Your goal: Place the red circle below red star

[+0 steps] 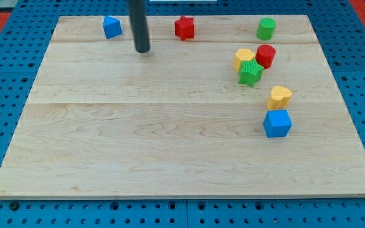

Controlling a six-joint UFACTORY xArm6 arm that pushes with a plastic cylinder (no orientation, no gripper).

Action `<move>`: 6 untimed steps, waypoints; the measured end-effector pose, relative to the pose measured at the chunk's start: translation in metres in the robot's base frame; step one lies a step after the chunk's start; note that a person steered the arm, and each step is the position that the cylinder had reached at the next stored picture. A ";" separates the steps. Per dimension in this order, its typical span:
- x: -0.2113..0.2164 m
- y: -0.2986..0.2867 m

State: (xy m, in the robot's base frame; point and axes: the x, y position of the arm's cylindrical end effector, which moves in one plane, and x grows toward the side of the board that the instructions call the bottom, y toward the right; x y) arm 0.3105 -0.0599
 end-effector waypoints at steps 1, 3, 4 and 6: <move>-0.033 0.078; -0.032 0.277; -0.003 0.325; 0.031 0.244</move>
State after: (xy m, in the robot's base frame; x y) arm 0.3420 0.1841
